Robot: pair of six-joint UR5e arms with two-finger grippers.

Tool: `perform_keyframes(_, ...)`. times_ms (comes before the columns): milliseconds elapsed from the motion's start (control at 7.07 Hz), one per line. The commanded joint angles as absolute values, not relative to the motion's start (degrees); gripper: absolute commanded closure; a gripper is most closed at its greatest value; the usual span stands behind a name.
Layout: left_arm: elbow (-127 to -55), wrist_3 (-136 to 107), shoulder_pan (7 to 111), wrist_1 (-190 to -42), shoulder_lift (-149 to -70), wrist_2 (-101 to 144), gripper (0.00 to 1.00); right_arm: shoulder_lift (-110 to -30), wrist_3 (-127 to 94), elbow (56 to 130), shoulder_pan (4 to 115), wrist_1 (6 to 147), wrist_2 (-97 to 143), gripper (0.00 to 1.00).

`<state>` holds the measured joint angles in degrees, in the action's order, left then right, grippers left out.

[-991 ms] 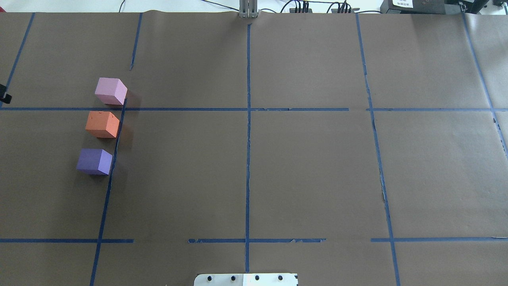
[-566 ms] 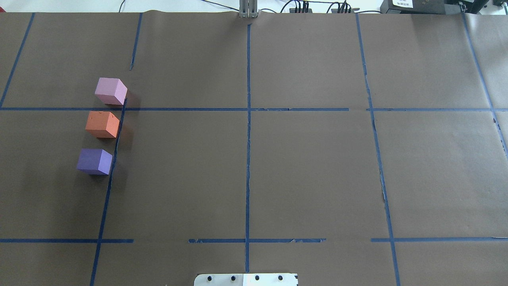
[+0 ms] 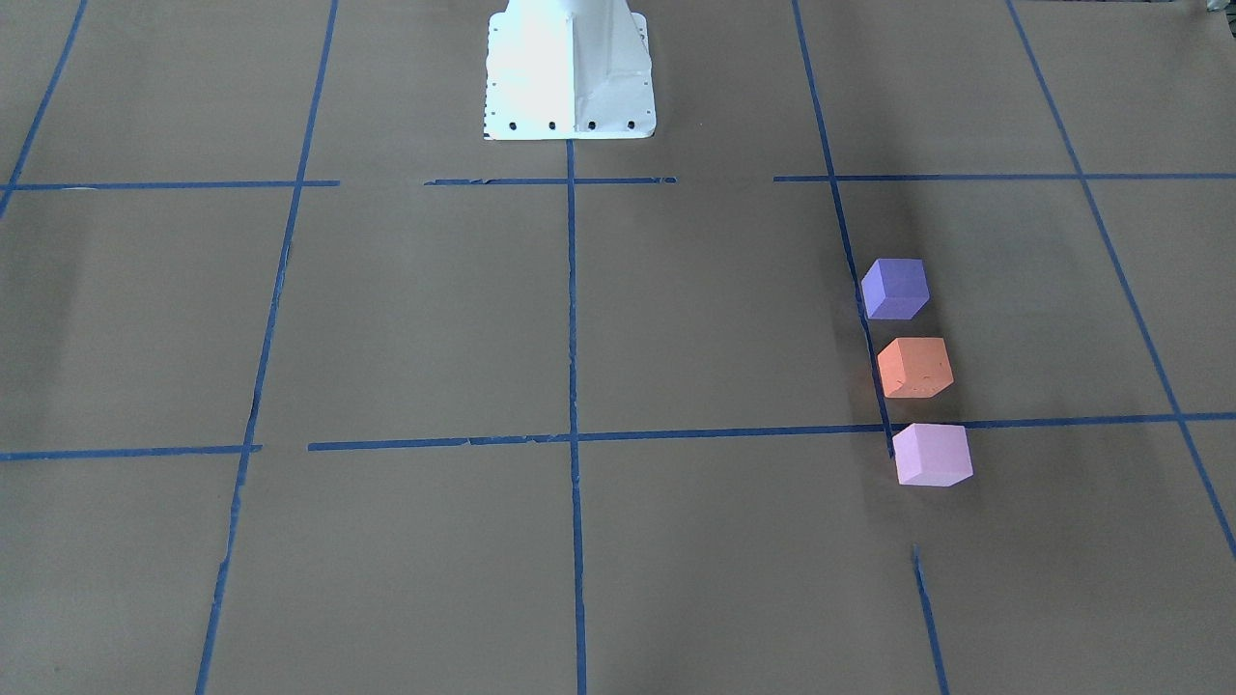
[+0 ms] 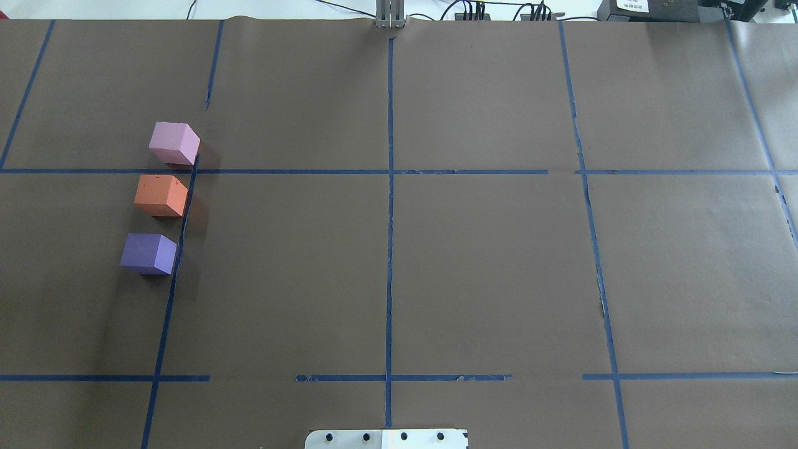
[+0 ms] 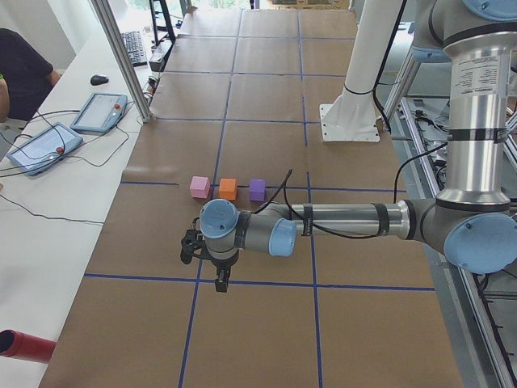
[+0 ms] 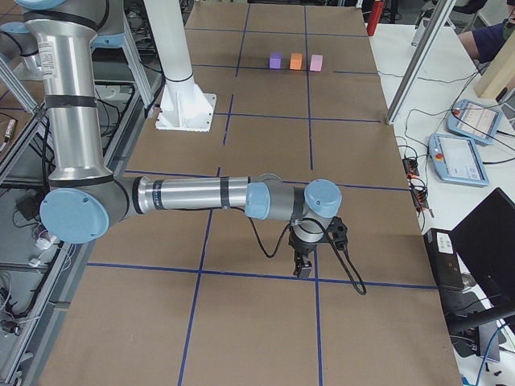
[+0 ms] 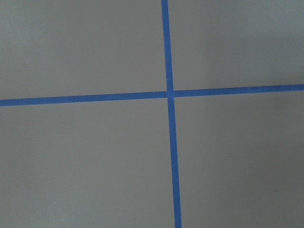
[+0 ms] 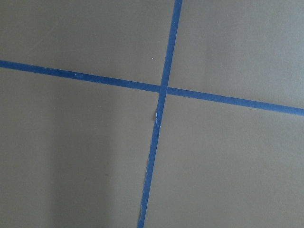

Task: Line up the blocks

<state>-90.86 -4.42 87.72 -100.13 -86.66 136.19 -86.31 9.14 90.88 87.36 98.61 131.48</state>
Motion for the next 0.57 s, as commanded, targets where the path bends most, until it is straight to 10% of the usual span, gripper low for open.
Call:
perform_keyframes(0, -91.8, -4.0, 90.0, -99.7, -86.1, 135.6, 0.0, -86.3, 9.1, 90.9, 87.4, 98.6, 131.5, 0.0)
perform_keyframes(425, -94.6, -4.1, 90.2, -90.2, -87.5, 135.4, 0.0, -86.3, 9.1, 90.9, 87.4, 98.6, 131.5, 0.0)
